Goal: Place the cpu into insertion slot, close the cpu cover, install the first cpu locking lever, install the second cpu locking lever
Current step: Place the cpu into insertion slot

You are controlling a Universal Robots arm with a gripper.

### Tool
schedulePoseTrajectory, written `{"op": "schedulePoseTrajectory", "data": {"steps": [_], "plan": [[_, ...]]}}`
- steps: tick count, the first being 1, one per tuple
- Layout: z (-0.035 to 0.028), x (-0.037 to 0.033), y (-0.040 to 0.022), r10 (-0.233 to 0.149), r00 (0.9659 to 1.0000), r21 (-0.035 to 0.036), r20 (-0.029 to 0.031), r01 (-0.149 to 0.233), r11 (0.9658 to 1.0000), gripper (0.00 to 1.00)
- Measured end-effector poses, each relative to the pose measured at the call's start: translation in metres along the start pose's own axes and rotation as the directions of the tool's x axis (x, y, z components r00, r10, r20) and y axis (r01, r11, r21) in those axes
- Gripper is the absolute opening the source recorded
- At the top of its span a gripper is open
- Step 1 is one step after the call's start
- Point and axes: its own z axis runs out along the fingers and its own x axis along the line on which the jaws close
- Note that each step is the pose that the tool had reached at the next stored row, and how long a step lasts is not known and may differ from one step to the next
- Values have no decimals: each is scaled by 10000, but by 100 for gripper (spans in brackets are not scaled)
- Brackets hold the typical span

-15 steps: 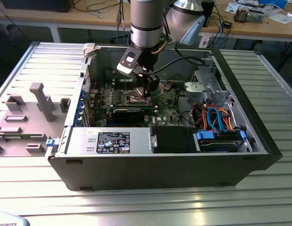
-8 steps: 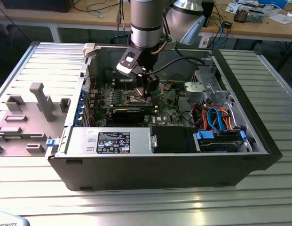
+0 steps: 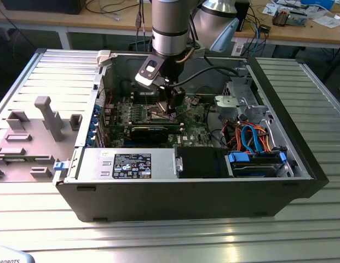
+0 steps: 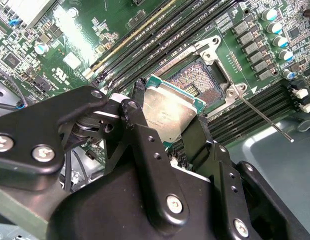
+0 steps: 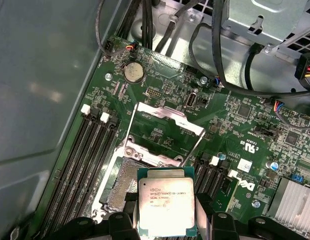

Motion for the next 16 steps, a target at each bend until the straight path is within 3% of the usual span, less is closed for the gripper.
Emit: {"op": "schedulePoseTrajectory", "data": {"steps": [16], "plan": [[4, 0, 0, 332, 9994, 3, 8, -332, 9994, 54]]}}
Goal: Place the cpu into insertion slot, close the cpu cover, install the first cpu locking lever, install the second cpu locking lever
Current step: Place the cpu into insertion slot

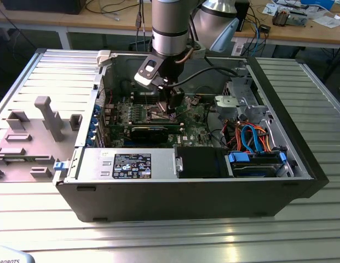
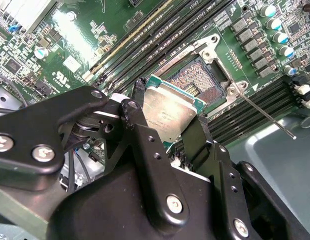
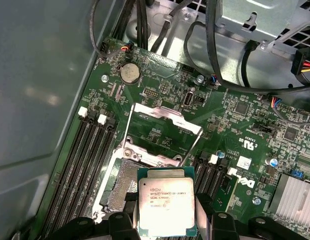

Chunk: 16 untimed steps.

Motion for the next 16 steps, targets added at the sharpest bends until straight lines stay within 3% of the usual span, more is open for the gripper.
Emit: {"op": "schedulePoseTrajectory", "data": {"steps": [5, 8, 16], "plan": [[1, 0, 0, 92, 10000, 1, 2, -92, 10000, 54], [5, 0, 0, 458, 9990, 5, 11, -458, 9990, 54], [6, 0, 0, 572, 9984, 5, 14, -572, 9984, 54]]}}
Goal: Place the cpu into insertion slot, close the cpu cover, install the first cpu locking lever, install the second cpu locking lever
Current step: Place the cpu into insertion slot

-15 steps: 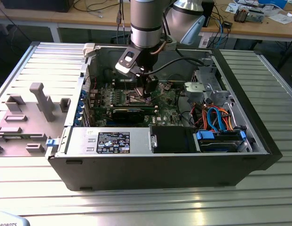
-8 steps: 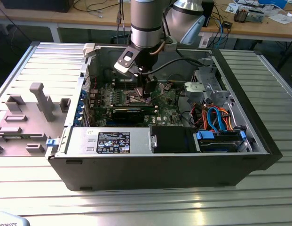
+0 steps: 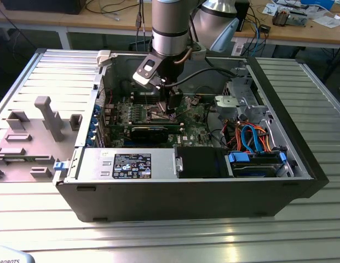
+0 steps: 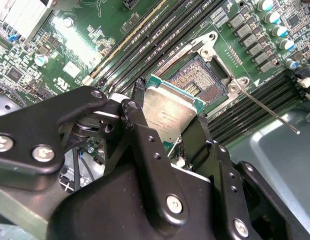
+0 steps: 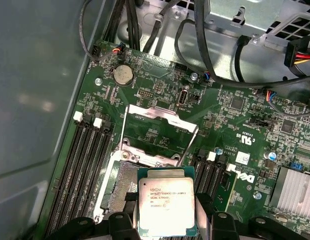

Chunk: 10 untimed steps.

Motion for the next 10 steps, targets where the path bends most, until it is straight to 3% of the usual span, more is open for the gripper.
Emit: {"op": "schedulePoseTrajectory", "data": {"steps": [10], "plan": [[2, 0, 0, 203, 9998, 2, 5, -203, 9998, 54]]}}
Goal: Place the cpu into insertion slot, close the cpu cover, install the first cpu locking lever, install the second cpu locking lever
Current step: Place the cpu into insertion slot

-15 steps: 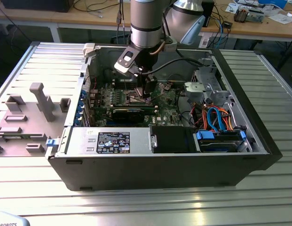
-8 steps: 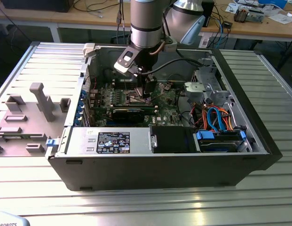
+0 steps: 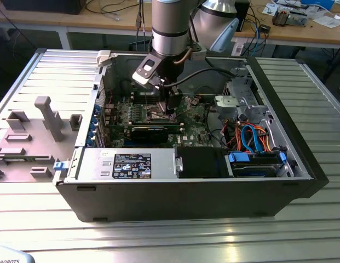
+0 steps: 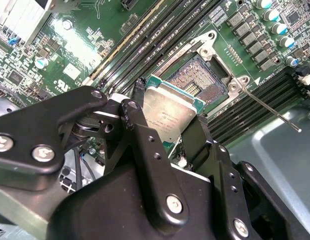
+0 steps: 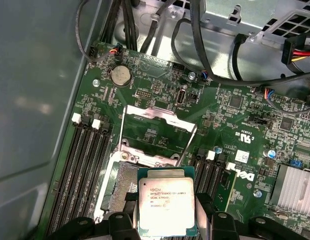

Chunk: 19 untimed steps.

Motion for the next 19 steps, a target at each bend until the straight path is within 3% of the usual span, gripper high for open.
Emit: {"op": "schedulePoseTrajectory", "data": {"steps": [19], "plan": [[4, 0, 0, 425, 9991, 4, 10, -425, 9991, 54]]}}
